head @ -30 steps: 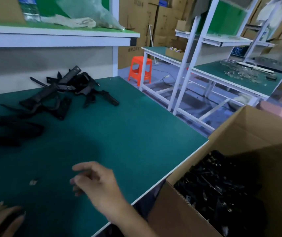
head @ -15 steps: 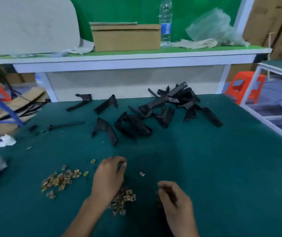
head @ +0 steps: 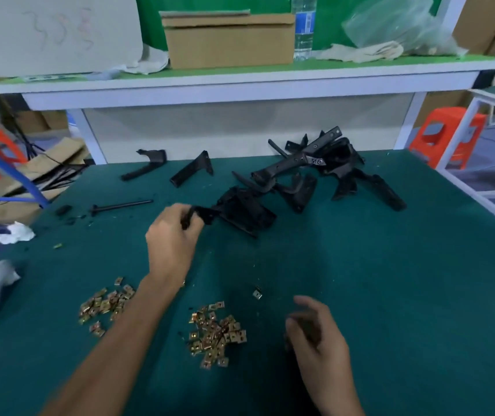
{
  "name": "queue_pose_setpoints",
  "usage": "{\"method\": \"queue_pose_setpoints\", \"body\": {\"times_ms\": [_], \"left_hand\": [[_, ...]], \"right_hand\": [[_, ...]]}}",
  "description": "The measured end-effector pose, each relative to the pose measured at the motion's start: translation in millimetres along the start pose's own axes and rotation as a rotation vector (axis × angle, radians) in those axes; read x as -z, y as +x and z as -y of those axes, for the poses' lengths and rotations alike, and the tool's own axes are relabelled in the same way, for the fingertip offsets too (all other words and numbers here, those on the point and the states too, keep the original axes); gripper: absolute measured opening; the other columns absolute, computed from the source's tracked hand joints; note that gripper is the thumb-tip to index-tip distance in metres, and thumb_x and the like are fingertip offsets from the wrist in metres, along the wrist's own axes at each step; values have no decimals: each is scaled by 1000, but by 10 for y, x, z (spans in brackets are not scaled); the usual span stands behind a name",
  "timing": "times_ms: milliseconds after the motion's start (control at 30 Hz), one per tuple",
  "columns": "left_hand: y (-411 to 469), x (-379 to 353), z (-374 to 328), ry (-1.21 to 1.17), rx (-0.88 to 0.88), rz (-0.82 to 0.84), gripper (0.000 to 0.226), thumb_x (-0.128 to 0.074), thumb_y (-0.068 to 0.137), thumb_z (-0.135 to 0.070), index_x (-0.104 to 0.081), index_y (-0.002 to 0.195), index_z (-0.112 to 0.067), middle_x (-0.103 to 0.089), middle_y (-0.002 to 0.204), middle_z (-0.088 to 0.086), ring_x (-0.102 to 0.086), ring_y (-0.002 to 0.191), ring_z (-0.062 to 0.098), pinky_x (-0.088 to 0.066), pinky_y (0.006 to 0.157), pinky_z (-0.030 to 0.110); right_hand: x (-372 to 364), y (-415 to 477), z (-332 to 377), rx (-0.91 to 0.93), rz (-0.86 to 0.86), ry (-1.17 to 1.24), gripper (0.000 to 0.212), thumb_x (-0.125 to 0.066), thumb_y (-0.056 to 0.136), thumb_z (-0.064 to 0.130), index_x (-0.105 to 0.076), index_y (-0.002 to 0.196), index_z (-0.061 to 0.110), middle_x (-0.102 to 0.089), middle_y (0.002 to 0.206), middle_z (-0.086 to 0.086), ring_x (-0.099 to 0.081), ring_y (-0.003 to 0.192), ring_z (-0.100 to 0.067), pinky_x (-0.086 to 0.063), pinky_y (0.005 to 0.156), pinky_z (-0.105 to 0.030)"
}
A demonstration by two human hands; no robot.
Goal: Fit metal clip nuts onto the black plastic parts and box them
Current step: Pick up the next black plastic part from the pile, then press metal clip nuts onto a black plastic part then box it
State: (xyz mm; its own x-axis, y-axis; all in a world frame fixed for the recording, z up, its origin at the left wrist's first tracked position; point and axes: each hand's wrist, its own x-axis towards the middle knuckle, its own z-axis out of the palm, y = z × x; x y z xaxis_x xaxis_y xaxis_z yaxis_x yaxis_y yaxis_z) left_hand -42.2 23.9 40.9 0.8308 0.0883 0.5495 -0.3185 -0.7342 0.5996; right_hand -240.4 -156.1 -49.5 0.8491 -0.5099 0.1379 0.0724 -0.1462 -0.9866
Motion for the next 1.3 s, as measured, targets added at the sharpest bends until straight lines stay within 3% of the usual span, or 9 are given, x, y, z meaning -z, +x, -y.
{"method": "queue_pose_setpoints", "body": {"times_ms": [200,300,367,500,667,867,1033,1133,1300], "left_hand": [[-1225,551,-844,-343,-369,-109,6,-66,90,-28,-68,92,-23,-61,81,-12,-56,69,4,-44,69,10],[-1722,548,-961,-399,-513,34,15,-68,94,-37,-71,99,-23,-65,84,-9,-59,69,8,-49,69,17],[-1806,544,-867,-404,-530,197,23,-61,98,-46,-71,106,-28,-67,93,-15,-61,78,3,-51,74,21],[-1668,471,-502,-73,-483,266,15,-72,90,-31,-78,98,-20,-71,92,-10,-61,88,7,-53,80,28],[-1594,405,-177,265,-387,540,39,-98,56,-31,-79,89,-27,-70,93,-5,-69,81,21,-55,64,35],[-1577,270,-40,205,-402,497,37,-100,51,-21,-77,79,-28,-67,83,-6,-66,66,19,-50,57,32],[-1562,183,-12,165,-439,397,6,-74,82,-22,-74,77,-24,-65,86,-5,-63,71,22,-47,61,33],[-1557,198,-49,101,-389,376,32,-40,96,-31,-70,87,-24,-64,89,-9,-57,73,17,-45,66,29],[-1508,287,-166,-26,-185,353,20,-55,102,-26,-66,86,-21,-55,64,-13,-53,58,12,-48,53,29]], "right_hand": [[-211,65,376,106,6,122,95,-88,72,43,-32,148,51,-42,145,24,-57,118,-5,-56,82,-27],[-276,65,478,162,-107,263,54,-80,88,30,-56,135,39,-56,139,-3,-62,115,-5,-52,86,-19],[-207,93,465,165,-169,119,25,-67,96,29,-65,119,40,-66,127,11,-61,116,3,-48,92,-15],[48,109,329,-94,-160,300,28,-60,90,49,-70,115,41,-70,121,18,-63,118,-3,-49,105,-37],[126,66,230,-234,-176,495,27,-63,90,38,-73,114,33,-73,121,-3,-72,104,-25,-60,71,-29],[90,37,218,-221,-151,481,29,-64,89,44,-74,114,34,-74,119,-3,-73,100,-31,-60,72,-31],[115,44,175,-229,-147,467,36,-64,82,52,-76,112,34,-74,118,-5,-75,95,-29,-59,71,-28],[113,34,205,-222,-121,463,39,-59,85,55,-73,115,36,-76,111,-8,-76,92,-31,-59,69,-28],[98,9,238,-196,-125,463,42,-52,87,60,-69,119,38,-76,108,-13,-74,85,-40,-60,63,-36]]}}
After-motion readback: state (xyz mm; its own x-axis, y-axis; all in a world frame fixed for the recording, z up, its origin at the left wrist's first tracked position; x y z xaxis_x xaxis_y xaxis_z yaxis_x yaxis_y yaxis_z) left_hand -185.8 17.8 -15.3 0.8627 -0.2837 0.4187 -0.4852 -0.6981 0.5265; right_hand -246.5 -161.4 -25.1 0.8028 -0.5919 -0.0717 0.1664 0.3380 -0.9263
